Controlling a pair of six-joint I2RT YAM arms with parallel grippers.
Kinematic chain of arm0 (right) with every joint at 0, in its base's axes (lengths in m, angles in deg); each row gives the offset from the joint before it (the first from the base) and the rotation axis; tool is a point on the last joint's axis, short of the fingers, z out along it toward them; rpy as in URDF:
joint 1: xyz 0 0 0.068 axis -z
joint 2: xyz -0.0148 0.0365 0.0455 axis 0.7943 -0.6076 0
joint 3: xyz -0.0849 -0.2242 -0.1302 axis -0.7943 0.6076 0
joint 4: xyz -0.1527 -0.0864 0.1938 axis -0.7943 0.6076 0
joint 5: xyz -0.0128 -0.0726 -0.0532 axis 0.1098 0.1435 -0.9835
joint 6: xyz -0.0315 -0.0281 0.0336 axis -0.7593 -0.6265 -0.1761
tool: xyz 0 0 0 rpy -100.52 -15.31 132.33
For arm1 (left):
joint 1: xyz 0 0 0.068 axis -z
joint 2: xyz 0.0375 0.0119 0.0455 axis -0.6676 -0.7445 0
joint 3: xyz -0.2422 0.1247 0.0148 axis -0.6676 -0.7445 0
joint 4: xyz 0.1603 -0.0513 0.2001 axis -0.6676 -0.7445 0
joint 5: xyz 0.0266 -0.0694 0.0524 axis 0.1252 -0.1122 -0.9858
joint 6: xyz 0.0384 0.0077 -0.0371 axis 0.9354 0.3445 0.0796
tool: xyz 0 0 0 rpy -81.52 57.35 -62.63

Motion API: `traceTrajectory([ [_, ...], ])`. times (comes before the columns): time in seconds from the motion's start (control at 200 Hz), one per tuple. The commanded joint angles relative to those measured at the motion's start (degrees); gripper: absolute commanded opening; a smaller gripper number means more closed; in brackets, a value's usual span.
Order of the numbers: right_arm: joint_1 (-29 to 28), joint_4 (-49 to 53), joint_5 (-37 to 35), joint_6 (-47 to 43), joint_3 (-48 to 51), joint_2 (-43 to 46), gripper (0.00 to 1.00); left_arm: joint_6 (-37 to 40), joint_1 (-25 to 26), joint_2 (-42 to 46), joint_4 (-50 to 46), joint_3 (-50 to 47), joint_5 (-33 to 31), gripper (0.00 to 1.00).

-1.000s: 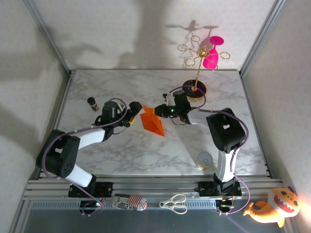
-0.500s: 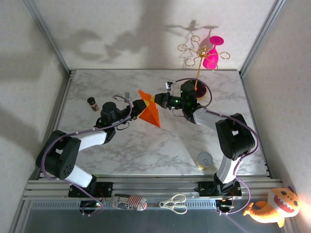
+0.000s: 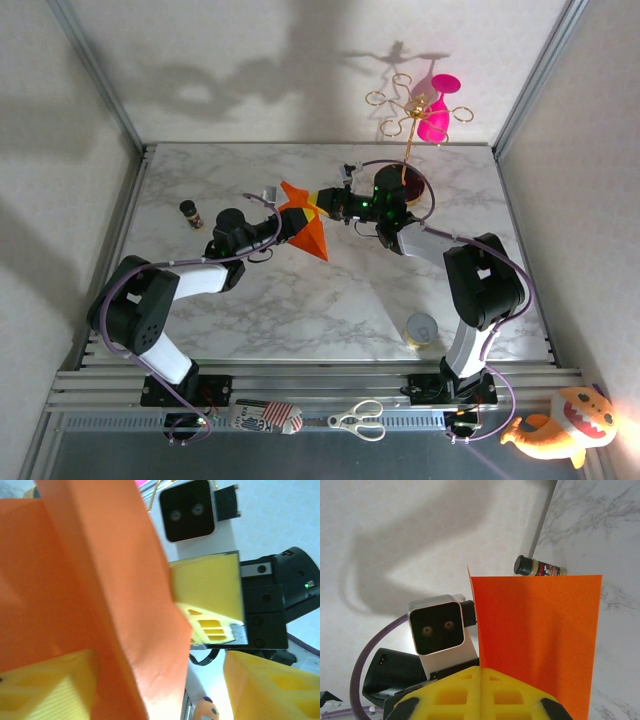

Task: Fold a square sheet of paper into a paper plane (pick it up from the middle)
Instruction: Pick up the paper from the center of the table.

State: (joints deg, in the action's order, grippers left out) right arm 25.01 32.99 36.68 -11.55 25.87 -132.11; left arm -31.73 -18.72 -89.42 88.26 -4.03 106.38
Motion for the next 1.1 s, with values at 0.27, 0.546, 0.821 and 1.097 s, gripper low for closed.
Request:
traceTrajectory([
  [0.27,0.59,-3.00,1.11,2.09,-0.21,0.26,0.02,0.60,0.57,0.00,5.48,0.23,1.57,0.45],
  [0.546,0.85,-2.27,1.08,1.71,-0.28,0.20,0.02,1.27,0.55,0.00,3.91,0.17,0.17,0.33],
  [0.821,1.11,0.29,0.39,0.11,-0.42,0.91,0.12,2.69,0.51,0.26,0.32,1.16,-1.07,0.19],
  [1.097,4.54,17.65,-12.22,-14.82,0.50,8.39,0.47,8.30,-0.64,2.78,-10.29,1.57,-4.22,0.12],
])
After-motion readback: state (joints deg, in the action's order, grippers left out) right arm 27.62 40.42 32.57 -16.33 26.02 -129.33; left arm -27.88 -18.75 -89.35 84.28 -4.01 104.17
